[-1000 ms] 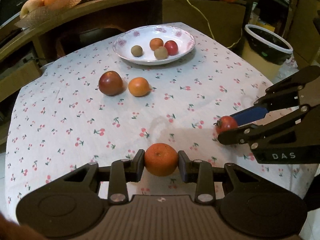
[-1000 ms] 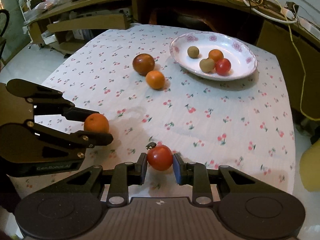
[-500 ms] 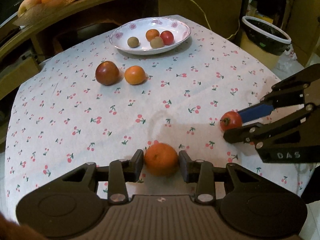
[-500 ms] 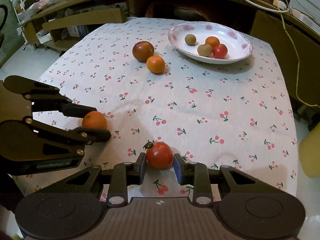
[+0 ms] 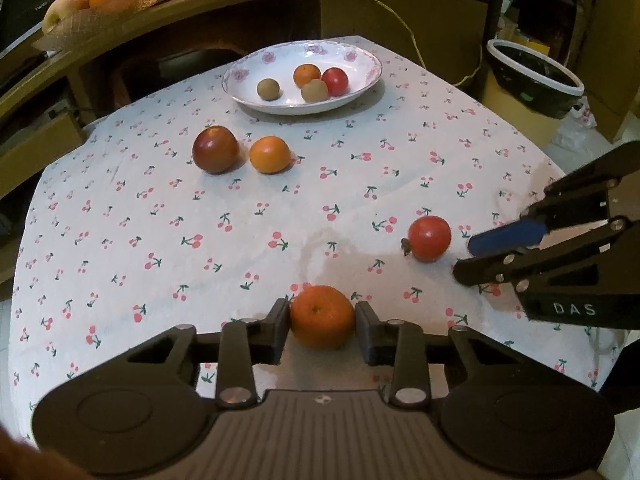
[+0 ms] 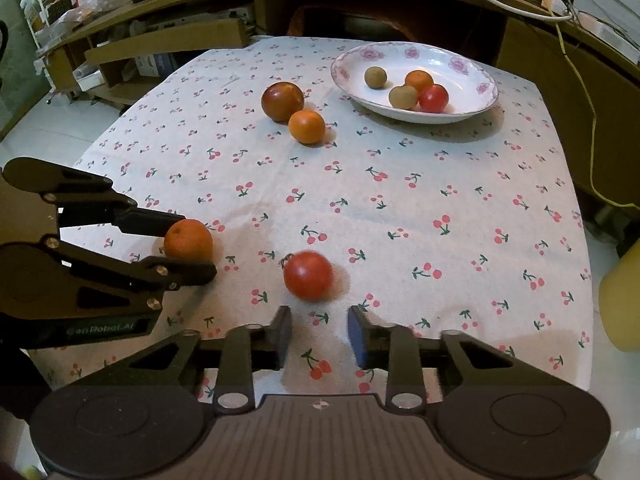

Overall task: Organize fruits
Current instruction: 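Lift the tangerine with the left gripper while the right gripper lifts the tomato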

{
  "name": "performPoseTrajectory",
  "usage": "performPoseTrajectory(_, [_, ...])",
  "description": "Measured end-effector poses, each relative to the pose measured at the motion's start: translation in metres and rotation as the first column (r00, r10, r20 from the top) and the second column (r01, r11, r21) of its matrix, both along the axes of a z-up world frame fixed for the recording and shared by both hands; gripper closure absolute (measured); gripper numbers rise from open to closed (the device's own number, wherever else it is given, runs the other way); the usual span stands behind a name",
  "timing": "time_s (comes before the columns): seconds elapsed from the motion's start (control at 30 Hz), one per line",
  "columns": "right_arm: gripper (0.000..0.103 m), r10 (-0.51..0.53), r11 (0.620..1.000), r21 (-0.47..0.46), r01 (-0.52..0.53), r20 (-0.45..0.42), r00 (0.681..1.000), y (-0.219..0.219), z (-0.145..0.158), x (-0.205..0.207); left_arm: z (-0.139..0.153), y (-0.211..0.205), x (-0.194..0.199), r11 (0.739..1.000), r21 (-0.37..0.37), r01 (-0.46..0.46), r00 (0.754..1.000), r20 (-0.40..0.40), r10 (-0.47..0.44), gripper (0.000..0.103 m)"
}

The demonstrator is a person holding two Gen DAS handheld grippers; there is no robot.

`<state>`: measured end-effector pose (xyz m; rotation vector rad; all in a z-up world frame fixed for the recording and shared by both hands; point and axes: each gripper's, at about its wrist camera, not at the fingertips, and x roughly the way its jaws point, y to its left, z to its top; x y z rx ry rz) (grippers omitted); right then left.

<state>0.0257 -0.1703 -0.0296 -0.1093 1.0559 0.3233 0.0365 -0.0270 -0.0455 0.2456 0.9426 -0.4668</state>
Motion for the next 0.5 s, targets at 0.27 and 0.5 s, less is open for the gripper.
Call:
performPoseTrajectory(0.27, [0.066, -0.008, 1.0, 0.005, 0.008, 0.009, 1.0, -0.004, 0.004, -0.002, 0.0, 0.0, -0.002, 1.0, 0.003, 0.014, 1.0, 0.001, -0.014, 0.063])
performPoseTrajectory(0.5, [0.056, -0.005, 1.0, -0.01, 0.006, 0.049, 0.999, -0.001, 0.006, 0.008, -0.001, 0.0, -0.001, 1.0, -0.004, 0.019, 1.0, 0.002, -0.019, 0.063])
